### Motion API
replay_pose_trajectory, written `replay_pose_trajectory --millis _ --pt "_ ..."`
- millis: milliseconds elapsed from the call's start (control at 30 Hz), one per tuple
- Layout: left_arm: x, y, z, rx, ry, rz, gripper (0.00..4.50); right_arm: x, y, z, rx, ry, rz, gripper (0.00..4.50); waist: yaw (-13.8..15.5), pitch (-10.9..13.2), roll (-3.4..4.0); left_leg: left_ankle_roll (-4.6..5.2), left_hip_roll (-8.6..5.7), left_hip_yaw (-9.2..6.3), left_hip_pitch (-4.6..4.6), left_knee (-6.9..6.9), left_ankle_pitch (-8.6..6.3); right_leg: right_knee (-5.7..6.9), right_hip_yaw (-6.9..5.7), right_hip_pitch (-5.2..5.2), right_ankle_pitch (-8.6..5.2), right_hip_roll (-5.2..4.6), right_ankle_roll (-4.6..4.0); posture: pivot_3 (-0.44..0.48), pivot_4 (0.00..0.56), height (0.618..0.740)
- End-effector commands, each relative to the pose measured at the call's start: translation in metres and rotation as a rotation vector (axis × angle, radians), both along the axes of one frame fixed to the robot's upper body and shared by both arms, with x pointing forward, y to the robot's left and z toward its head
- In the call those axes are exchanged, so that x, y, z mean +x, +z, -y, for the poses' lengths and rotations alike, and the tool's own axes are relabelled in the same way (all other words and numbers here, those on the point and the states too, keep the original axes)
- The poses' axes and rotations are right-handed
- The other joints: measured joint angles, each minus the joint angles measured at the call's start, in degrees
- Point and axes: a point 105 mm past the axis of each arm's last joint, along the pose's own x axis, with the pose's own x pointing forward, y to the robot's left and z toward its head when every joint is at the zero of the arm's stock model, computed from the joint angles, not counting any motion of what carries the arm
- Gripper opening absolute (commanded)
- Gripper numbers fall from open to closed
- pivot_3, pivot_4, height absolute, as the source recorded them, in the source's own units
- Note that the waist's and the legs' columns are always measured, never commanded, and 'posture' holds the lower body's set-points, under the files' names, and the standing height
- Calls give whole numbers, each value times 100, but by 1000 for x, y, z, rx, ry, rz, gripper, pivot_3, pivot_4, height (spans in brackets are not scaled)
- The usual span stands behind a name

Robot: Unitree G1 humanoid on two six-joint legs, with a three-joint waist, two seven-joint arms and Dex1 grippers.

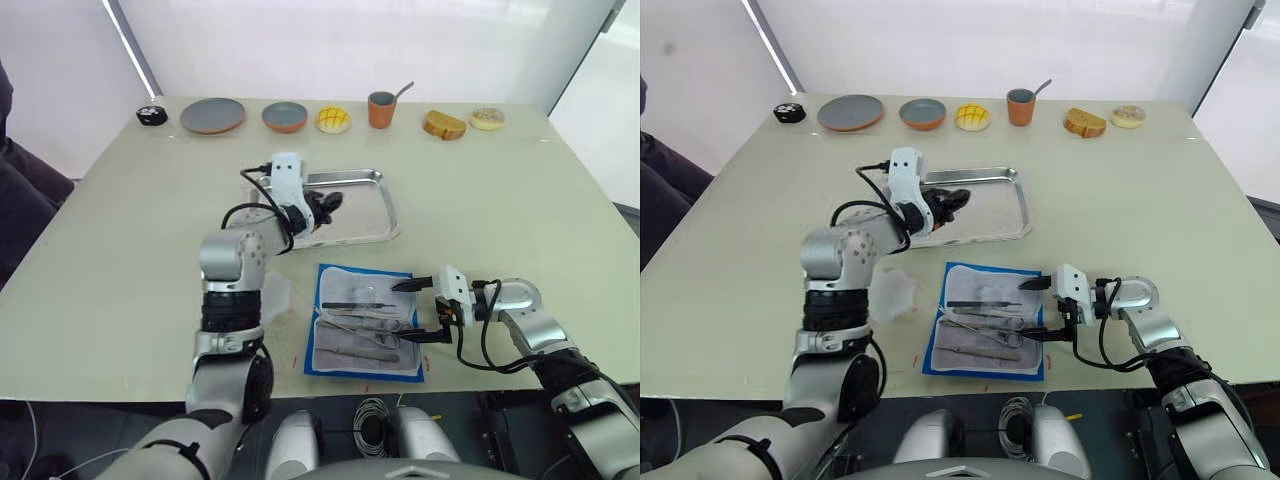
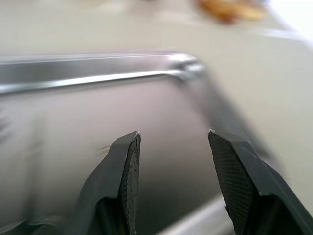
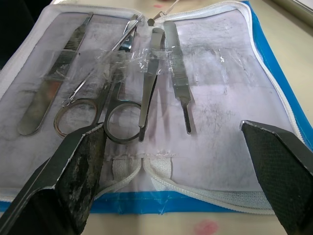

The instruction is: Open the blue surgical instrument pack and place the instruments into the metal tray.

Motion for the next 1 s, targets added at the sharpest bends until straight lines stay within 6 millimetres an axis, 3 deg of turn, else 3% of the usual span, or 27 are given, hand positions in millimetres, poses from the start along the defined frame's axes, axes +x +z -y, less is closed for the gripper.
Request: replay_pose_trajectory --millis 33,167,300,633,800,1000 --pt "-35 25 21 -21 -300 145 2323 -15 -51 21 -166 -76 -175 4500 -7 3 8 0 0 0 0 -2 0 0 0 0 0 -1 0 0 150 740" --pt "-60 30 20 -45 -445 330 2323 -14 -51 19 -156 -82 -172 4500 -2 3 9 0 3 2 5 -11 1 -6 4 0 -10 -7 -19 0 150 740" --pt "-86 21 6 -18 -626 348 2323 -16 -50 16 -137 -83 -173 4500 -4 3 10 1 6 1 6 -16 1 -7 4 -1 -17 -14 -34 0 150 740" --pt "-121 9 -73 4 -826 272 2323 -20 -43 10 -59 -36 -167 4500 -1 27 36 2 15 -3 5 -39 1 -12 -10 -16 -32 -38 -59 0 150 740" --pt "-131 0 -101 74 -829 229 4489 -22 -42 12 -44 -10 -161 4500 -5 39 48 -20 14 1 -10 -48 -13 -24 -60 -31 -31 -89 -59 0 150 740" --pt "-139 3 -121 186 -849 202 4489 -22 -42 17 -22 10 -164 4500 -5 45 37 -25 14 2 -39 -57 -16 -27 -215 -67 -31 -202 -60 0 150 740"
